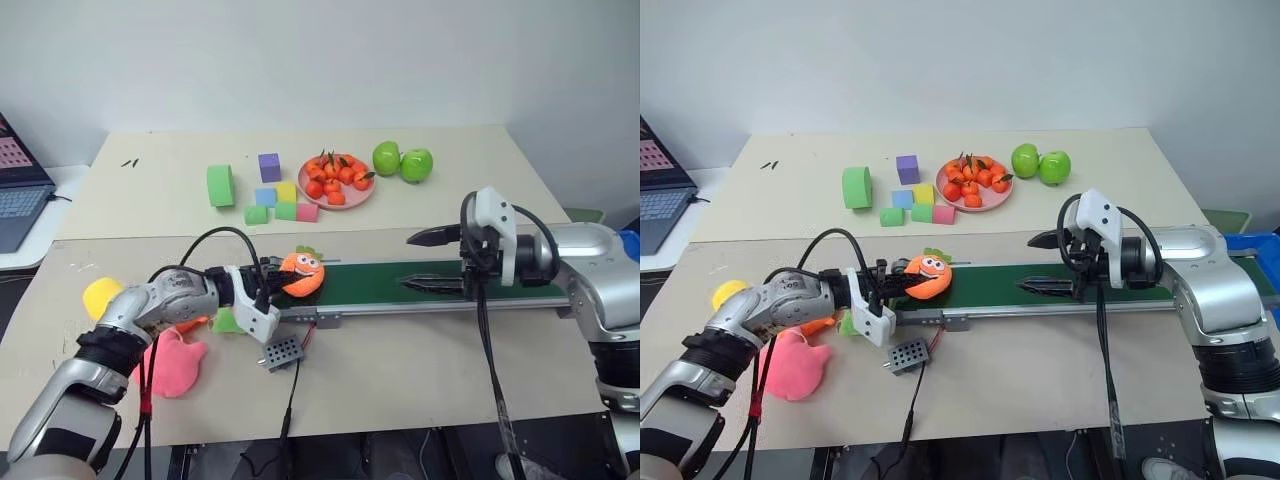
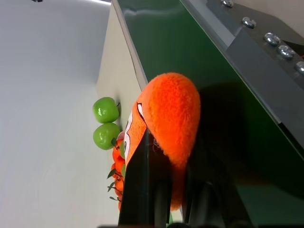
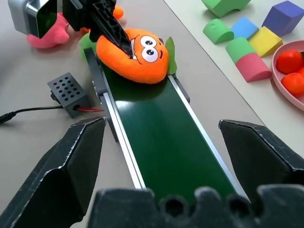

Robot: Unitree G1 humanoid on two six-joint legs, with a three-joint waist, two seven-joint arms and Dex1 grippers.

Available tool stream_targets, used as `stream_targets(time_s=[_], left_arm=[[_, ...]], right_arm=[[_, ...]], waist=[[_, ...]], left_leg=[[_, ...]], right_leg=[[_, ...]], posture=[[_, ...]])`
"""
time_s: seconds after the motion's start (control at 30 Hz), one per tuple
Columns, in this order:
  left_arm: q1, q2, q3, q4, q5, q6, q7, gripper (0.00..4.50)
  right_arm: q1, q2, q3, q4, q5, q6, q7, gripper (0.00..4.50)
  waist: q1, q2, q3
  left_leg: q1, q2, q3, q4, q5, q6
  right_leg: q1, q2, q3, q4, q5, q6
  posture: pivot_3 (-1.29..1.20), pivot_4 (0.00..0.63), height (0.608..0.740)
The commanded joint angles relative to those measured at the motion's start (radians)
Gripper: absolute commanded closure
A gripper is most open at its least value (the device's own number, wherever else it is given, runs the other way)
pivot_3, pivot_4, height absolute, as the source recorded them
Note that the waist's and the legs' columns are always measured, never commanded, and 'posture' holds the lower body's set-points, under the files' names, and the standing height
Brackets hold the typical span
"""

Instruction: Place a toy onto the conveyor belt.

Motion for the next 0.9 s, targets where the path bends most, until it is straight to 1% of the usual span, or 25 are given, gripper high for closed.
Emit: stream_targets(time_s=[0.03,0.17,0.23,0.27,0.3,0.47,0.6,0.63,0.67,0.7,0.73,0.77,0.8,0.87,0.9], left_arm=[[-0.020,0.007,0.000,0.015,-0.042,-0.030,-0.025,2.66],[-0.039,0.020,0.013,0.020,-0.076,-0.038,-0.059,1.15],[-0.046,0.027,0.022,0.013,-0.109,-0.034,-0.083,0.55],[-0.048,0.028,0.025,0.010,-0.124,-0.031,-0.094,0.10],[-0.050,0.033,0.027,0.001,-0.147,-0.026,-0.110,0.02],[-0.061,0.075,0.069,-0.052,-0.307,0.046,-0.208,0.02],[-0.065,0.073,0.142,-0.110,-0.514,0.270,-0.316,0.02],[-0.054,0.069,0.154,-0.136,-0.592,0.375,-0.369,0.02],[-0.019,0.085,0.164,-0.207,-0.770,0.609,-0.482,0.02],[0.019,0.129,0.174,-0.288,-0.942,0.821,-0.596,0.02],[0.037,0.170,0.209,-0.338,-1.054,0.983,-0.660,0.02],[0.037,0.207,0.282,-0.373,-1.216,1.175,-0.681,0.02],[0.035,0.244,0.348,-0.391,-1.331,1.316,-0.691,0.02],[0.058,0.310,0.444,-0.422,-1.436,1.443,-0.741,0.02],[0.062,0.323,0.478,-0.433,-1.469,1.502,-0.728,0.02]], right_arm=[[-0.018,-0.018,-0.029,-0.023,0.013,0.003,-0.006,0.00],[-0.022,-0.016,-0.024,-0.018,0.013,-0.001,-0.005,0.00],[-0.025,-0.015,-0.022,-0.015,0.012,-0.002,-0.004,0.00],[-0.026,-0.014,-0.022,-0.013,0.011,-0.004,-0.004,0.00],[-0.028,-0.014,-0.020,-0.009,0.010,-0.006,-0.002,0.00],[-0.050,-0.014,-0.011,0.021,-0.001,-0.022,0.010,0.00],[-0.061,-0.030,-0.012,0.050,-0.013,-0.034,0.025,0.00],[-0.062,-0.035,-0.013,0.057,-0.017,-0.037,0.030,0.00],[-0.063,-0.043,-0.014,0.065,-0.021,-0.039,0.034,0.00],[-0.062,-0.049,-0.017,0.070,-0.023,-0.040,0.038,0.00],[-0.061,-0.056,-0.021,0.072,-0.023,-0.039,0.043,0.00],[-0.058,-0.064,-0.026,0.070,-0.019,-0.037,0.052,0.00],[-0.055,-0.071,-0.032,0.068,-0.015,-0.035,0.060,0.00],[-0.050,-0.082,-0.041,0.068,-0.006,-0.039,0.074,0.00],[-0.049,-0.085,-0.043,0.069,-0.002,-0.044,0.082,0.00]], waist=[[0.000,0.000,0.000],[0.001,0.000,0.000],[0.001,0.000,0.000],[0.001,0.000,0.000],[0.000,0.000,0.000],[-0.002,0.000,0.000],[-0.002,0.000,0.000],[-0.001,0.000,0.000],[-0.001,0.000,0.000],[-0.003,0.000,0.000],[-0.007,0.000,0.000],[-0.013,0.000,0.000],[-0.022,0.000,0.001],[-0.034,0.000,0.002],[-0.036,0.000,0.002]], left_leg=[[0.000,0.000,0.000,0.000,0.000,0.000],[0.000,0.000,0.000,0.000,0.000,0.000],[0.000,0.000,0.000,0.001,0.000,0.000],[0.000,0.000,0.000,0.001,0.000,0.000],[0.000,0.000,0.000,0.001,0.000,0.000],[0.000,0.000,0.000,0.001,0.000,0.000],[0.000,0.000,-0.001,0.001,0.000,0.001],[0.000,0.000,-0.001,0.002,0.000,0.001],[0.000,0.000,-0.001,0.002,0.000,0.001],[0.000,0.000,-0.001,0.003,-0.001,0.001],[0.000,0.000,-0.001,0.004,-0.002,0.003],[-0.001,0.000,-0.004,0.005,-0.002,0.004],[-0.001,0.000,-0.006,0.006,-0.003,0.005],[-0.002,0.000,-0.010,0.007,-0.003,0.005],[-0.002,0.000,-0.010,0.007,-0.003,0.005]], right_leg=[[0.000,0.000,0.000,0.000,0.000,0.000],[0.000,0.000,0.000,0.000,0.000,0.000],[0.000,0.000,0.000,0.000,0.000,0.000],[0.000,0.000,0.000,0.000,0.000,0.000],[0.000,0.000,0.000,0.000,0.000,0.000],[0.000,0.000,0.000,0.001,0.000,0.000],[0.000,0.000,0.000,0.002,0.000,0.000],[0.000,0.000,0.000,0.002,0.000,0.000],[0.000,0.000,0.000,0.002,0.000,0.000],[0.000,0.000,0.000,0.003,0.000,0.000],[-0.001,0.000,0.001,0.004,0.000,0.001],[-0.001,0.000,0.001,0.005,-0.001,0.001],[-0.002,0.000,0.001,0.006,-0.001,0.002],[-0.003,0.000,0.001,0.006,-0.002,0.002],[-0.003,0.000,0.001,0.006,-0.002,0.002]], posture=[[0.00,0.150,0.739],[0.00,0.150,0.739],[0.00,0.150,0.739],[0.00,0.150,0.739],[0.00,0.150,0.739],[0.00,0.150,0.739],[0.00,0.150,0.739],[0.00,0.150,0.739],[0.00,0.150,0.739],[0.00,0.150,0.739],[0.00,0.150,0.739],[0.00,0.150,0.739],[0.00,0.150,0.739],[0.00,0.150,0.739],[0.00,0.150,0.739]])
